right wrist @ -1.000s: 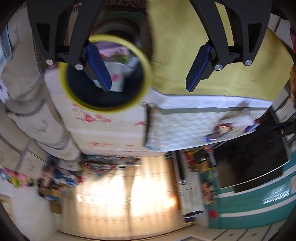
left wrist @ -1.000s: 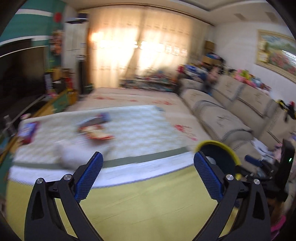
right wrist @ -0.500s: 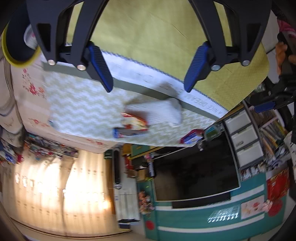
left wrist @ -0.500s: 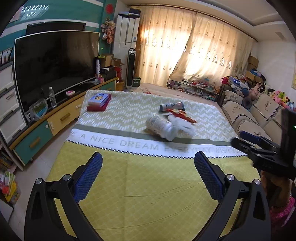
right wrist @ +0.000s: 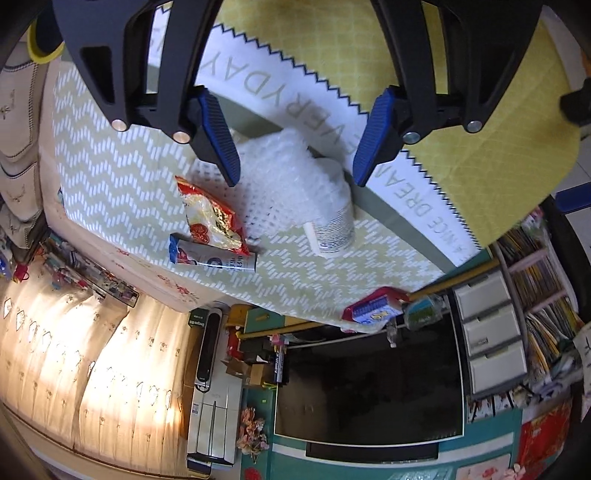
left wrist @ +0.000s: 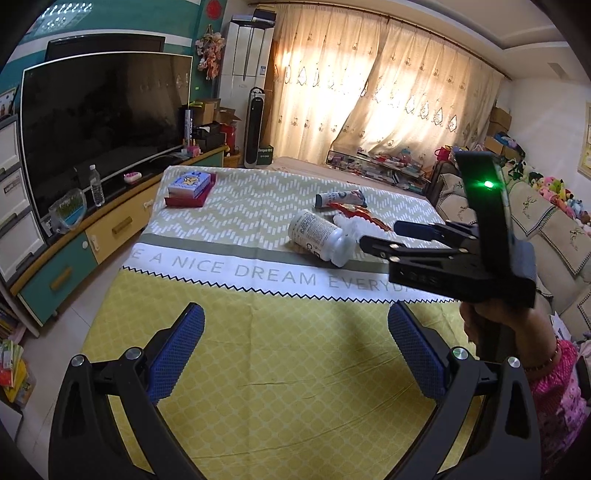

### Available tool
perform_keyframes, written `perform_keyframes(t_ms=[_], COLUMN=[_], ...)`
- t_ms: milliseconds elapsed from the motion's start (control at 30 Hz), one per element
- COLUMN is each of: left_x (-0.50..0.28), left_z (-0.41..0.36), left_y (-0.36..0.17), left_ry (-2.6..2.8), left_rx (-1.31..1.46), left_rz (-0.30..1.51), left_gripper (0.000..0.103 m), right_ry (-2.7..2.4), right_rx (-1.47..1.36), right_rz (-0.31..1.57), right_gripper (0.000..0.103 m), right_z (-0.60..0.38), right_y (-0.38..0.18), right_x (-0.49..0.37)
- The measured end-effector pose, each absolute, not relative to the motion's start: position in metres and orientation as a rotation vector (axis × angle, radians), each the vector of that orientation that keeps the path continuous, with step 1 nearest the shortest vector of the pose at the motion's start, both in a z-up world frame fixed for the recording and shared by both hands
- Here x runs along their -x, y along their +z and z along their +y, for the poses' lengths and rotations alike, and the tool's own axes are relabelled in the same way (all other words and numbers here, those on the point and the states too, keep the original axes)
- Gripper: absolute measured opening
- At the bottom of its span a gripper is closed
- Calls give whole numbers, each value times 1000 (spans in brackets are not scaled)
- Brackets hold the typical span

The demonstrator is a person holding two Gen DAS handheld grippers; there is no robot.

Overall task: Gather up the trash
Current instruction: 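Reach the right tool to the white foam net sleeve and grasp it, then carry the foam net with the right tool over the bin and release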

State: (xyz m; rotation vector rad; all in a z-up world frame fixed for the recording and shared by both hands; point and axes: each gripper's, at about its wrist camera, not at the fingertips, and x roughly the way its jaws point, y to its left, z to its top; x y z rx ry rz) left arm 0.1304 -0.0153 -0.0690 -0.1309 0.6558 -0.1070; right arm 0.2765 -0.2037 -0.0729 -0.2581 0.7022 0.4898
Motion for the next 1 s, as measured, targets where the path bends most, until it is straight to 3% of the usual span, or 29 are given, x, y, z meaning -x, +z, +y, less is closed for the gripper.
perform_keyframes(t_ms=[167,300,1000], left_x=[-133,-133,-134], left_z=[-18,-21,-35], left_y=[-73,-73,-78], left_ry=[-121,-123,-142], left_rx=[134,128,108], left_rz=[669,662,675], left_gripper=[98,98,98], right_ry=[484,482,643], right_rx=[290,316,-170], right_rz=[728,751,633], right_gripper=[52,17,13], right_z=[-199,-195,-316], right_y=[-81,-85,-30], right_x=[-290,-295,-167])
